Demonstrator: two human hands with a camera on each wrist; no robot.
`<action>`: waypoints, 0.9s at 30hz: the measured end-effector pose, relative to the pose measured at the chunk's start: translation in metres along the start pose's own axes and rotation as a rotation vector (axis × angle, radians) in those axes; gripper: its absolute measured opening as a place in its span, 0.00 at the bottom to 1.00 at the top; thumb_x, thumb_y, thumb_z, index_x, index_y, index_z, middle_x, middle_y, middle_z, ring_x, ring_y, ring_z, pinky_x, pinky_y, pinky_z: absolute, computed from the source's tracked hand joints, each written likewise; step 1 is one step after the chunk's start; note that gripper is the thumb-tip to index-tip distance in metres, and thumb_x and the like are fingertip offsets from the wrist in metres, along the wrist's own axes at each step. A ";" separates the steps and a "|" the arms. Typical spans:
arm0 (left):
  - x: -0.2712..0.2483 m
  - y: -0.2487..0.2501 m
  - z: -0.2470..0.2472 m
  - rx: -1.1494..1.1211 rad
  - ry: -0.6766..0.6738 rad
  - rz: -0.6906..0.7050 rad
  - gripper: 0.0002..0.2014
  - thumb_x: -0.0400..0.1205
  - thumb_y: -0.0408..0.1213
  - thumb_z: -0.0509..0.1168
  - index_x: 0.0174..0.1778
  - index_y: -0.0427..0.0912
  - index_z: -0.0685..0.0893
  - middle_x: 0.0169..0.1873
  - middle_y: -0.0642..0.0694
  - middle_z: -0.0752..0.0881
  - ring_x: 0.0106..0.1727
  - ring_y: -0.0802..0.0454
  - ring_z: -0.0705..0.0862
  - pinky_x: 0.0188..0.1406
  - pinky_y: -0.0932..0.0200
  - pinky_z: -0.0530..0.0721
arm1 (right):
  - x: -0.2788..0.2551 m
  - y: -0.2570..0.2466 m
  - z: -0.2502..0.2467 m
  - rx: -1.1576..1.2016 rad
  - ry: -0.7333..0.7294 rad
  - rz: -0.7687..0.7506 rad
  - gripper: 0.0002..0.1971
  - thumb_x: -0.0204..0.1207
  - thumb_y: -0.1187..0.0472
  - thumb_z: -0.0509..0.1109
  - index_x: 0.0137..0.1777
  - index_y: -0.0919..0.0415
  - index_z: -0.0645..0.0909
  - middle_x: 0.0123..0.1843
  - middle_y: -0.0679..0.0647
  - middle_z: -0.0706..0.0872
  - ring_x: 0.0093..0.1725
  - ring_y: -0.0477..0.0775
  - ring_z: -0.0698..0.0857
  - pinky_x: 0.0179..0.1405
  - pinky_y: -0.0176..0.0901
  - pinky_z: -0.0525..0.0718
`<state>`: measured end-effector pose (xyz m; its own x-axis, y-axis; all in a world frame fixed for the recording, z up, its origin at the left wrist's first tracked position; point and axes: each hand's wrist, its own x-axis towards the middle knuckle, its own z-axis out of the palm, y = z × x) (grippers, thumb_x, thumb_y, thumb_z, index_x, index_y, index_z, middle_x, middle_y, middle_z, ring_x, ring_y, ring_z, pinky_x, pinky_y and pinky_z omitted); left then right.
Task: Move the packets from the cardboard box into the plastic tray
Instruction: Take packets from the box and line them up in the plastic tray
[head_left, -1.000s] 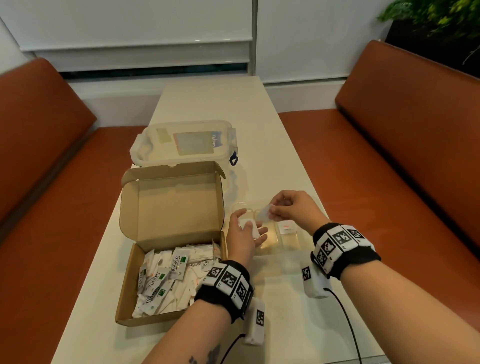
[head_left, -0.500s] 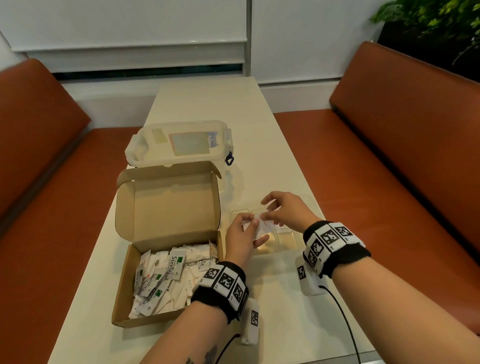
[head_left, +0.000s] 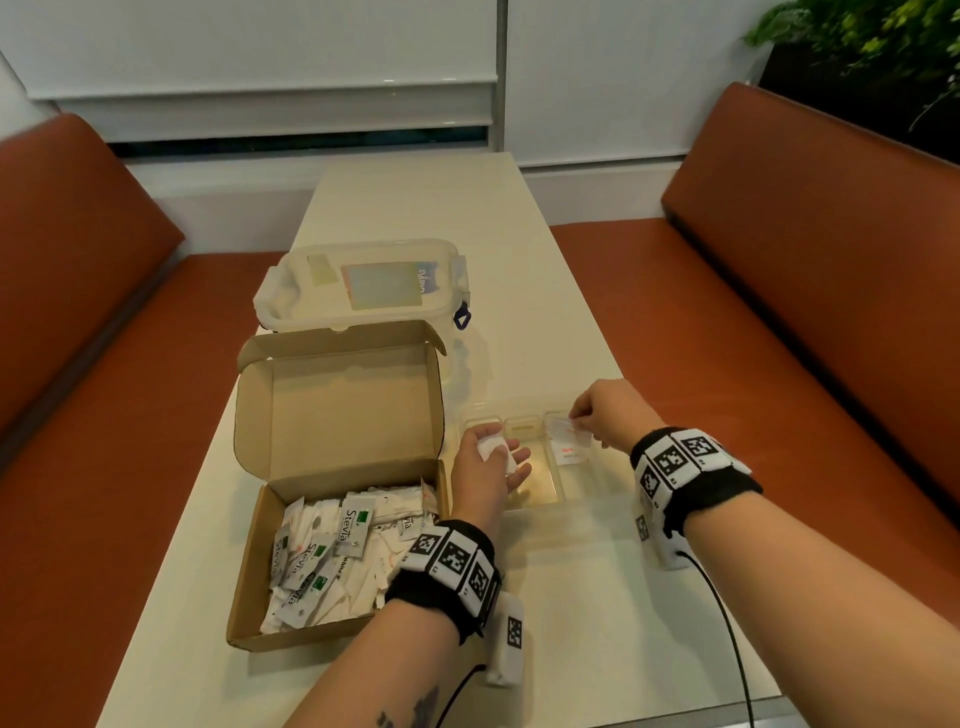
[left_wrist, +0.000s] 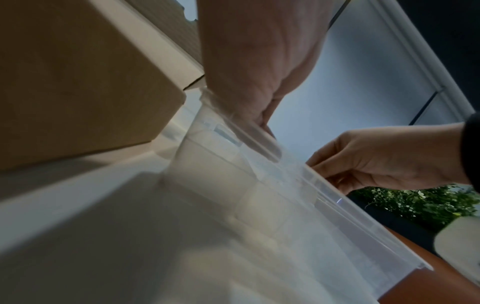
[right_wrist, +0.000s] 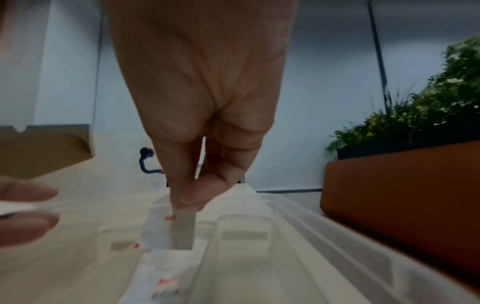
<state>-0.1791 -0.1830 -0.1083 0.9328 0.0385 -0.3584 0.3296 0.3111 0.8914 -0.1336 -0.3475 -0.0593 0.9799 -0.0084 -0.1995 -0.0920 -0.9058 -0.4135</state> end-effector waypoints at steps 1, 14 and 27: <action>0.000 0.000 0.000 0.002 -0.002 0.001 0.16 0.85 0.22 0.51 0.59 0.45 0.76 0.53 0.39 0.84 0.45 0.54 0.89 0.39 0.62 0.89 | 0.001 0.000 0.001 -0.055 -0.020 -0.003 0.09 0.78 0.67 0.67 0.52 0.63 0.88 0.49 0.58 0.90 0.38 0.54 0.85 0.37 0.36 0.82; -0.001 -0.001 -0.001 0.047 -0.022 -0.001 0.15 0.86 0.25 0.52 0.60 0.46 0.76 0.56 0.38 0.85 0.55 0.42 0.88 0.47 0.53 0.89 | 0.010 -0.004 0.022 -0.291 -0.139 -0.027 0.11 0.78 0.68 0.66 0.56 0.65 0.86 0.57 0.61 0.87 0.56 0.61 0.86 0.56 0.44 0.82; -0.003 0.001 0.000 0.041 -0.058 0.003 0.18 0.84 0.23 0.57 0.66 0.46 0.75 0.53 0.39 0.85 0.52 0.48 0.88 0.47 0.54 0.89 | 0.004 -0.002 0.031 -0.318 -0.044 -0.107 0.10 0.78 0.71 0.61 0.58 0.65 0.75 0.56 0.61 0.82 0.54 0.61 0.82 0.42 0.41 0.71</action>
<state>-0.1818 -0.1833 -0.1066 0.9404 -0.0156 -0.3398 0.3311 0.2716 0.9037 -0.1352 -0.3323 -0.0864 0.9718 0.1057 -0.2106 0.0777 -0.9875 -0.1373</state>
